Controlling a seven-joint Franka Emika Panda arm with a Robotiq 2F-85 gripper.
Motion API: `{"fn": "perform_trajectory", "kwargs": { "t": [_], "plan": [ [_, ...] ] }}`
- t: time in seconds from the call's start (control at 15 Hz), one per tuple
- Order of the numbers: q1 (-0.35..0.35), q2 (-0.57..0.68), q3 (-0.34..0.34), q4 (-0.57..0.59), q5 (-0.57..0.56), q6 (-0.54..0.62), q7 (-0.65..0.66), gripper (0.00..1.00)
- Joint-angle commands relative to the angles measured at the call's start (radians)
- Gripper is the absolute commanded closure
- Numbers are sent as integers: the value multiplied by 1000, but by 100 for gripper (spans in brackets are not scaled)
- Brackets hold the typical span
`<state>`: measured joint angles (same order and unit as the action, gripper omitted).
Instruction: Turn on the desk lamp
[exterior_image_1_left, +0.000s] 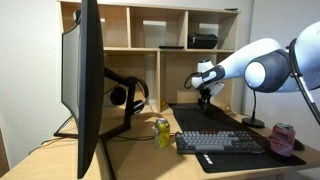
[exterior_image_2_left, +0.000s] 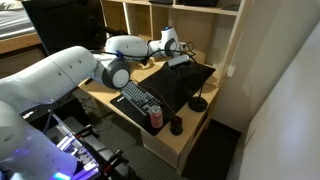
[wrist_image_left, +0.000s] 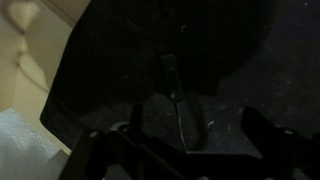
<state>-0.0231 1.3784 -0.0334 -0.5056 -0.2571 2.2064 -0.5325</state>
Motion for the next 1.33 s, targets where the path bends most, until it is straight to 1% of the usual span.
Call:
{"fn": "perform_trajectory", "kwargs": {
  "t": [0.0,0.2,0.33,0.4,0.47,0.67,0.73,0.87,1.0,1.13,1.2,1.27],
  "plan": [
    [-23,60,-49,107,-2,-26,11,0],
    [-39,63,-77,130,1,-108,16,0],
    [-45,58,-74,138,14,-167,13,0],
    [-47,-4,-63,44,17,-151,32,0],
    [-43,67,-71,158,16,-166,8,0],
    [-43,63,-71,156,18,-173,22,0],
    [-44,20,-57,68,9,-146,-8,0],
    [-45,18,-53,58,14,-160,-14,0],
    [-63,13,-5,48,52,-156,-73,0],
    [-69,12,13,41,77,-172,-97,0],
    [-70,11,16,42,85,-182,-87,0],
    [-53,71,-17,152,74,-203,-63,0]
  ]
}}
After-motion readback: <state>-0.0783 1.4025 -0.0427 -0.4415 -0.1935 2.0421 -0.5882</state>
